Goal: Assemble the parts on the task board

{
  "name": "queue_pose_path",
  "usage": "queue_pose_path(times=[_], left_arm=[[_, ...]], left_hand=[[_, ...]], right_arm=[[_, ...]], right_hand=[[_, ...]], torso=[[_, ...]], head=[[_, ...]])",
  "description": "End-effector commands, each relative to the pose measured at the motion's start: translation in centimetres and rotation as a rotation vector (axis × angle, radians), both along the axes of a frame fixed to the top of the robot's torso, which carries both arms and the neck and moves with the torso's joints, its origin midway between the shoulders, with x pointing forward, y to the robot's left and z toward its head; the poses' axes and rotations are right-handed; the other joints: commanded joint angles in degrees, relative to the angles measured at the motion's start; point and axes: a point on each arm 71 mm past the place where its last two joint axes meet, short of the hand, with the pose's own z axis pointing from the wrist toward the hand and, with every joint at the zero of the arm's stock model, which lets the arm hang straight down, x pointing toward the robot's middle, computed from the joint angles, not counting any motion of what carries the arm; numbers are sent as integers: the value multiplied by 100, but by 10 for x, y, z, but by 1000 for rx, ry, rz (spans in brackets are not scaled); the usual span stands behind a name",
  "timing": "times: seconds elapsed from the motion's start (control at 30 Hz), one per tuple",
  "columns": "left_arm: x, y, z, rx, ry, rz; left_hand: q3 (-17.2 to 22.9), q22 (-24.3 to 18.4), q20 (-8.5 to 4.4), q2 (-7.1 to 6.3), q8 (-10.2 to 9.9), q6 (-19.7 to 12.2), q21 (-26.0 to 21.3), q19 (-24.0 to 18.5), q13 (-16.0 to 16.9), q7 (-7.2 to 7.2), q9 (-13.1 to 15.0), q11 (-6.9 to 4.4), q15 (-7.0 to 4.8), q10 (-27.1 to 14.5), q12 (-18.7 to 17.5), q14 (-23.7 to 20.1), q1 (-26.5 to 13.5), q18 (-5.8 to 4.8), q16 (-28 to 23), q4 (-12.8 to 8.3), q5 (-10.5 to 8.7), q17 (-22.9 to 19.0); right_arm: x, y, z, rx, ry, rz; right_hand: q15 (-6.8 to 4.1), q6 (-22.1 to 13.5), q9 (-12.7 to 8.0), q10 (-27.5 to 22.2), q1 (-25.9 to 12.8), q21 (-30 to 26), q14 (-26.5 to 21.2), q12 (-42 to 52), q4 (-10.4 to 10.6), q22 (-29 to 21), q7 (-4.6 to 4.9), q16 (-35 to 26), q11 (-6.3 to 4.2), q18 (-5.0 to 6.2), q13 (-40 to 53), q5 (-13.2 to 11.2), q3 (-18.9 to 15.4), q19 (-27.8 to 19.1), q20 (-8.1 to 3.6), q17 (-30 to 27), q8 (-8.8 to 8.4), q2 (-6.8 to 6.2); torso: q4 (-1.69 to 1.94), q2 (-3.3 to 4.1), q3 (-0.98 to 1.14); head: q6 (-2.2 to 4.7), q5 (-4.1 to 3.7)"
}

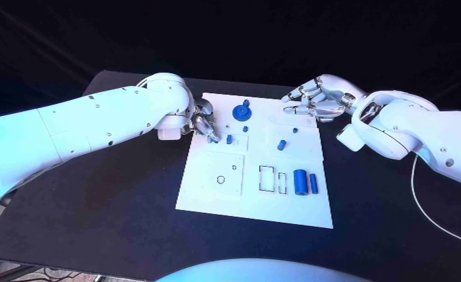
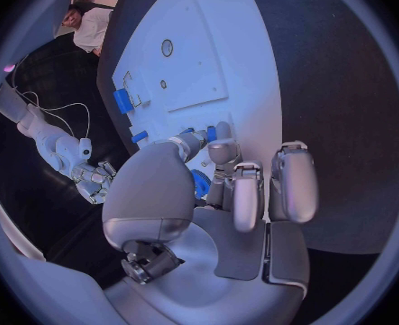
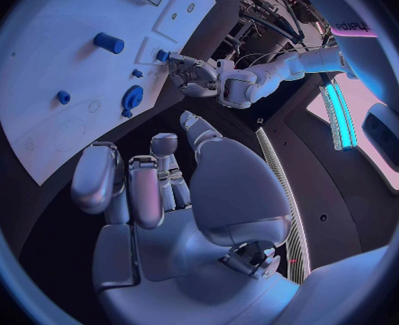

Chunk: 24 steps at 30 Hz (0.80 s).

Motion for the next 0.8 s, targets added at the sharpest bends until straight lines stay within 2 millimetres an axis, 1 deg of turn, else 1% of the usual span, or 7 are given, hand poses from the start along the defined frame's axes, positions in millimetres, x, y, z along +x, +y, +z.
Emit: queue_pose_path(times=[0.03,0.17,0.27,0.33,0.4,0.5,0.8], left_arm=[[-3,-1,-7,37,32,-3],[-3,-3,-8,45,41,7],[-2,-3,-8,52,46,13],[-1,-4,-9,56,51,17],[-1,-4,-9,60,55,18],[-1,-5,-10,64,59,18],[0,-8,-10,58,56,17]], left_hand=[[757,203,6,12,21,88,15,139,20,-13,-24,-5,-15,63,27,601,-171,-6,14,-683,12,1507],[751,212,2,54,17,128,18,141,40,-26,-51,-13,-21,92,42,601,-346,-7,14,-620,3,1507],[733,224,0,94,7,158,24,144,52,-32,-78,-17,-23,106,50,601,-478,-9,14,-551,-2,1507],[723,224,-3,128,-2,177,21,144,68,-35,-99,-19,-26,117,61,601,-558,-8,14,-505,-5,1507],[716,222,-4,151,-7,189,18,143,80,-37,-111,-20,-27,124,71,601,-600,-7,14,-479,-8,1507],[707,222,-5,166,-12,201,16,142,98,-40,-122,-22,-29,134,85,601,-634,-7,14,-462,-10,1507],[662,248,-9,201,-23,262,33,151,198,-54,-166,-32,-35,190,165,601,-756,-12,14,-405,-18,1507]], right_arm=[[-1,1,0,7,-4,10],[-1,1,0,7,-4,9],[-1,1,0,7,-3,9],[-1,1,0,7,-4,9],[-1,0,0,6,-3,9],[-1,0,0,6,-3,9],[-1,0,0,5,-2,9]], right_hand=[[-9,15,-5,27,-16,-33,290,25,16,-7,-11,-28,-14,3,6,34,-25,-52,0,3,23,58],[-9,15,-5,26,-16,-33,290,25,16,-7,-11,-28,-14,3,6,35,-25,-52,0,3,23,58],[-9,16,-5,25,-13,-34,290,25,17,-9,-11,-29,-15,3,3,47,-26,-52,-1,2,25,60],[-11,16,-5,22,7,-32,291,32,13,-2,-12,-30,-16,2,1,122,-26,-48,-3,3,31,64],[-13,14,-7,16,24,-35,292,38,14,-6,-12,-34,-17,2,-5,230,-27,-47,-5,1,37,66],[-13,13,-8,17,28,-35,292,43,15,-3,-12,-33,-17,1,-4,265,-28,-45,-6,3,39,65],[-14,11,-10,12,42,-37,294,48,19,-6,-12,-34,-18,1,-13,346,-27,-43,-7,6,45,66]], torso=[[-13,5,8],[-9,4,3],[-7,5,7],[-6,4,7],[-8,4,4],[-8,4,0],[-6,3,-2]], head=[[4,0],[1,-4],[-8,-3],[-14,-4],[-16,0],[-21,-1],[-19,-10]])
